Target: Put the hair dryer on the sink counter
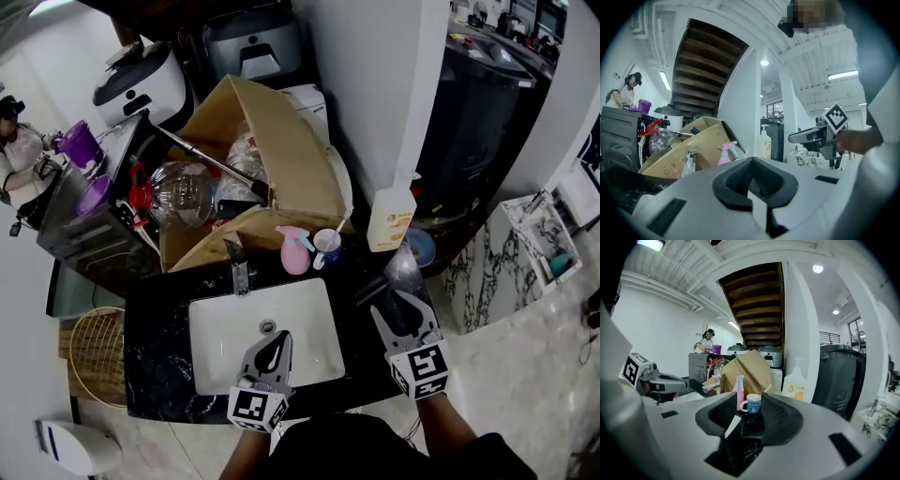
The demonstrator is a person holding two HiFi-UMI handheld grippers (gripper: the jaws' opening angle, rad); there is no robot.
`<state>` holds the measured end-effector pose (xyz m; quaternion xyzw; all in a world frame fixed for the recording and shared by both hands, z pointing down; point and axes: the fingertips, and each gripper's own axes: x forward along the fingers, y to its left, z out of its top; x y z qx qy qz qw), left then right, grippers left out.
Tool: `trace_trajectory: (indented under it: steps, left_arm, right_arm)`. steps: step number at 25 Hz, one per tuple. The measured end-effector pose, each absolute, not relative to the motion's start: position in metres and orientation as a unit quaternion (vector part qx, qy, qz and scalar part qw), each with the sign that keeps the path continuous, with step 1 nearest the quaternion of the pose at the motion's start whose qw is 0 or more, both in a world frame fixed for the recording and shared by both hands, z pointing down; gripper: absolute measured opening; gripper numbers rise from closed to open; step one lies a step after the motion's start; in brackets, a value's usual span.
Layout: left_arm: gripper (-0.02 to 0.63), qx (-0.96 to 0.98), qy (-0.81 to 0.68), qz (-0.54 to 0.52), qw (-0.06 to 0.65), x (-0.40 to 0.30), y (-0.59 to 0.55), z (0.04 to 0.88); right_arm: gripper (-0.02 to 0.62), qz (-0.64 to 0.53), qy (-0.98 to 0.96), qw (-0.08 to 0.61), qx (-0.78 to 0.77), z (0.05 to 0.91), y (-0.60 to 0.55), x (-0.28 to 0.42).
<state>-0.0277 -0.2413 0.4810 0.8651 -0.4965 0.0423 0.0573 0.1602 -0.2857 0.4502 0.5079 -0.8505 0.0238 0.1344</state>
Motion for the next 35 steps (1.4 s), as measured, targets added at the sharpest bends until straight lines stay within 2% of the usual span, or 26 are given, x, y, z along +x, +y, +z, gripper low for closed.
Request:
trace_trajectory:
  steps: [10, 15, 20, 35]
  left_arm:
    - [-0.003, 0.863, -0.501, 0.045, 0.043, -0.037, -0.243, 0.471]
    - [-0.003, 0.862, -0.5, 0.061, 0.055, -0.035, -0.239, 0.47]
    - [-0.003, 0.87, -0.49, 0.039, 0.032, -0.031, -0.239, 0.468]
    - [-0.003, 0.868, -0.49, 0.056, 0.046, -0.03, -0.239, 0.458]
  right_arm:
    - [0.064, -0.009, -0.849, 0.104, 0.518, 0.425, -0.275, 0.158]
    - [0.034, -0.015, -0.846, 0.094, 0.524, 0.419, -0.271, 0.16]
    - [0.0, -0.018, -0.842, 0.08, 0.533, 0.411, -0.271, 0.161]
    - [-0.002, -0.023, -0.849, 0.074, 0.523, 0.406, -0.27, 0.155]
